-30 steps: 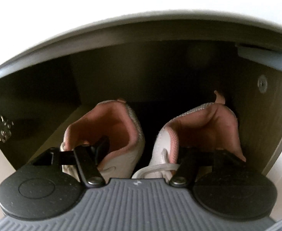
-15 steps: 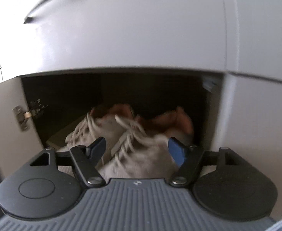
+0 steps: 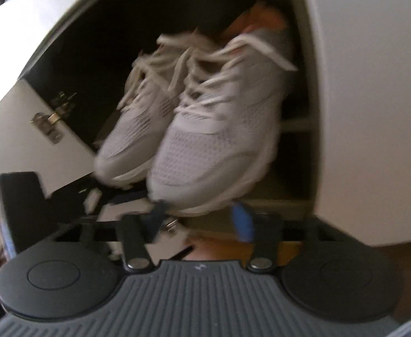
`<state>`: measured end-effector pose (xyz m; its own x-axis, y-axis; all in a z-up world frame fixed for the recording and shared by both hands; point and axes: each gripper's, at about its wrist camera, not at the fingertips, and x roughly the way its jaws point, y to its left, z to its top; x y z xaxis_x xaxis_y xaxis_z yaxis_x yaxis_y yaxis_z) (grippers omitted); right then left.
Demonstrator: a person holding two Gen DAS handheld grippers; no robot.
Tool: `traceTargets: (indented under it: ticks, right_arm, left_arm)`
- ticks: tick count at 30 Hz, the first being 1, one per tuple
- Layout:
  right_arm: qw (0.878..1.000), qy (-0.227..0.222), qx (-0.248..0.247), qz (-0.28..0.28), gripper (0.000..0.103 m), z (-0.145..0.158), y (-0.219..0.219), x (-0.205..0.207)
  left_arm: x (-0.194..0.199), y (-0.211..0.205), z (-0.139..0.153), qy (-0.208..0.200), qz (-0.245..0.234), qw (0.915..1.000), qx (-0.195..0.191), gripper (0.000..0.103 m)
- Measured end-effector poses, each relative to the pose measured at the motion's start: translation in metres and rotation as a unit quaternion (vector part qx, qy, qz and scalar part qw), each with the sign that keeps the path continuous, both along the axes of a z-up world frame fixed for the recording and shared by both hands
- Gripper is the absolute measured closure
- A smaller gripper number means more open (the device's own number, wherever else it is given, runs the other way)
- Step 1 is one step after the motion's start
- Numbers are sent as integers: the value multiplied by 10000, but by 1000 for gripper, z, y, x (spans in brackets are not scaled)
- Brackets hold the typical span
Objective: Organize scattered shoes
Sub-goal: 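Lower the sneakers onto the cabinet shelf and open the right gripper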
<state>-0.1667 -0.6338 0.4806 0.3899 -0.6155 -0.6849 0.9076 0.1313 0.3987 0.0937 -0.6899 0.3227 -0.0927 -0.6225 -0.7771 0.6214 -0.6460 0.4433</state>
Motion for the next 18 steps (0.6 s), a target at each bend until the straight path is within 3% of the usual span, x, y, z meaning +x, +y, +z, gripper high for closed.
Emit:
traceTargets:
  ticks: [4,9,13,15,18]
  right_arm:
    - [9999,126,42,-32,80,10,-4,-3]
    - [9959,613,-559,-371,78,35,-13,-21]
    - [9963,334,-692,-389,77,45,-11,-33]
    - [9947,158,-832,-578,64,46,-9,-36]
    - [9896,226,-934,-1073,61,40,-7,-30]
  left_arm:
    - [4,-9,-2,85,-39,9999,-66,15]
    - [7,-20,0,313,-44,9993,-218,15]
    - [19,-11,-11,254,-106,9991,-309,15]
    - [25,2,-18,166,-180,9991,-343,15]
    - [32,19,-25,149,-277,9989,-351,16]
